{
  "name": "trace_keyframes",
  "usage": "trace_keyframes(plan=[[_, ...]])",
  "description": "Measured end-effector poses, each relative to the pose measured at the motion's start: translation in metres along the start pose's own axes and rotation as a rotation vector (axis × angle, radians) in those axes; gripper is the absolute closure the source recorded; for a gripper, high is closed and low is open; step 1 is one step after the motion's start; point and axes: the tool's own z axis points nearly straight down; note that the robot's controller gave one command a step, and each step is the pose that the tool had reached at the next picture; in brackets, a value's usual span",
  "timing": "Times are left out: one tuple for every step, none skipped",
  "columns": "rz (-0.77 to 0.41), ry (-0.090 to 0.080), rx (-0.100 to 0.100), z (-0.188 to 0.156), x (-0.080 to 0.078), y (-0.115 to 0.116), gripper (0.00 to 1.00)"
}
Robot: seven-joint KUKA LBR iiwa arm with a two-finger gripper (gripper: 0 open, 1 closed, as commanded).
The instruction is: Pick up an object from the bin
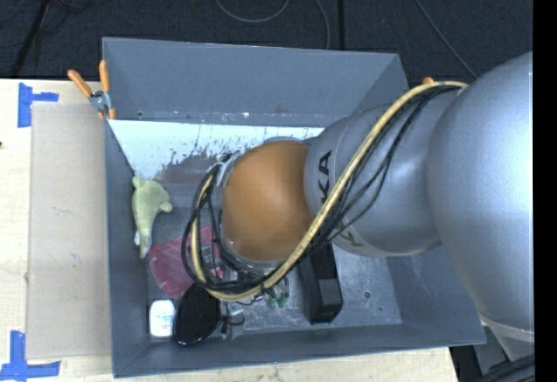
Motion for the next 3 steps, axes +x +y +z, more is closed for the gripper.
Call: trace_keyframes(plan=[[-0.314,-0.003,0.0,0.027,-0.003,0.0,0.0],[-0.36,-0.022,-0.006,0.049,-0.005,-0.009,1.0],[-0.358,-0.022,-0.006,0.049,-0.005,-0.009,1.0]])
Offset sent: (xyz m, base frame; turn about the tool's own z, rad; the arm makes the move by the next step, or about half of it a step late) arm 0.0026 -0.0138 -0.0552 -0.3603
